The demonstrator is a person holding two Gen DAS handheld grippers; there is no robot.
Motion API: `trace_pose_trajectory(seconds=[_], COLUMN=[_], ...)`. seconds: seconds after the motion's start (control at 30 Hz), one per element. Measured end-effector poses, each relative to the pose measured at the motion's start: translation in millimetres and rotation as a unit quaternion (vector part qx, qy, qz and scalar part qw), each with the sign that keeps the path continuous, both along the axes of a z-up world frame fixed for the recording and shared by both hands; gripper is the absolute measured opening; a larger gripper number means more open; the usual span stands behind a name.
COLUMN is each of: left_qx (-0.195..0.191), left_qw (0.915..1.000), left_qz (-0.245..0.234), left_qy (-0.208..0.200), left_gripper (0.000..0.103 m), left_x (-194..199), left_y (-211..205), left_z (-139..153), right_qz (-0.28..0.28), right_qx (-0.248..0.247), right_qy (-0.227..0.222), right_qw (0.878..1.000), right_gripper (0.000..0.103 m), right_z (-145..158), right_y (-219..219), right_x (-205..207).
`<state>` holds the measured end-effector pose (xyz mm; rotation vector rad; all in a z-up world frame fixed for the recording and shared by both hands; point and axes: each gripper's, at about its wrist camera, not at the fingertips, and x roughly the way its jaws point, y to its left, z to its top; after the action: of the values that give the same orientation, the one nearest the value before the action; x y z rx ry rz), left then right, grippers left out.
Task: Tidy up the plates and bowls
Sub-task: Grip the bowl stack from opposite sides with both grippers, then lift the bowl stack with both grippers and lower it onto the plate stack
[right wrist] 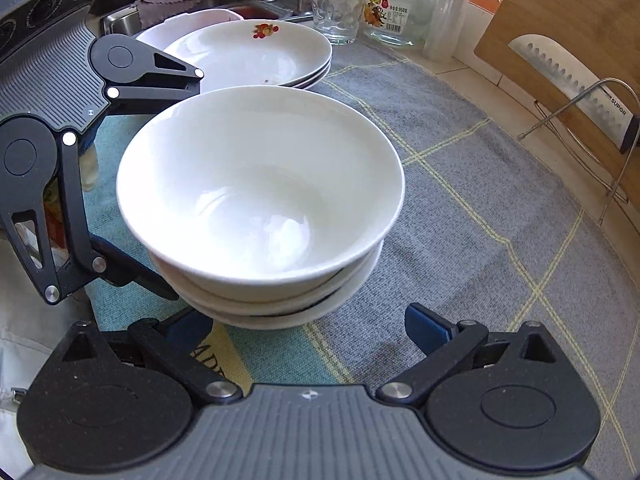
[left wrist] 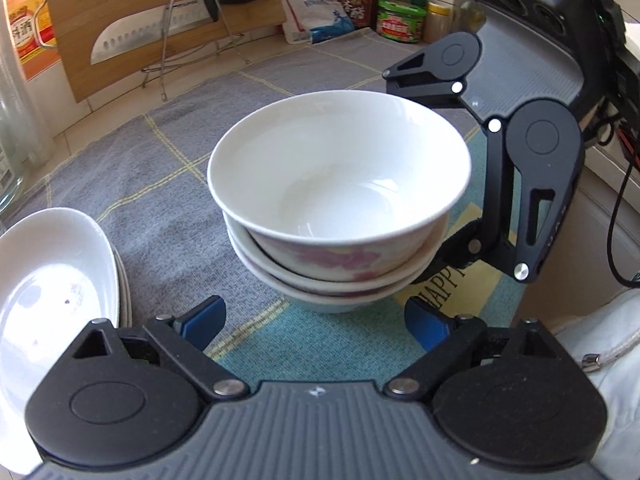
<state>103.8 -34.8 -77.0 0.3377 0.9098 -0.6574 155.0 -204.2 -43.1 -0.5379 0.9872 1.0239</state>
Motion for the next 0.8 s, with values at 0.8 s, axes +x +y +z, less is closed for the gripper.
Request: trace_pose_trajectory(seconds=[0.8], left_qx=[0.020], left_qw=[0.9902], left_qz=[-0.138], left_qy=[0.012], left_gripper=[0.084], left_x=[24], left_y=[-2], left_z=[12], right_qz=[0.119], right_qx=[0.022], right_qy=[0.024], right_qw=[0.992], right_gripper=[0.089], right_z=[17], right_y=[9], right_x=[12])
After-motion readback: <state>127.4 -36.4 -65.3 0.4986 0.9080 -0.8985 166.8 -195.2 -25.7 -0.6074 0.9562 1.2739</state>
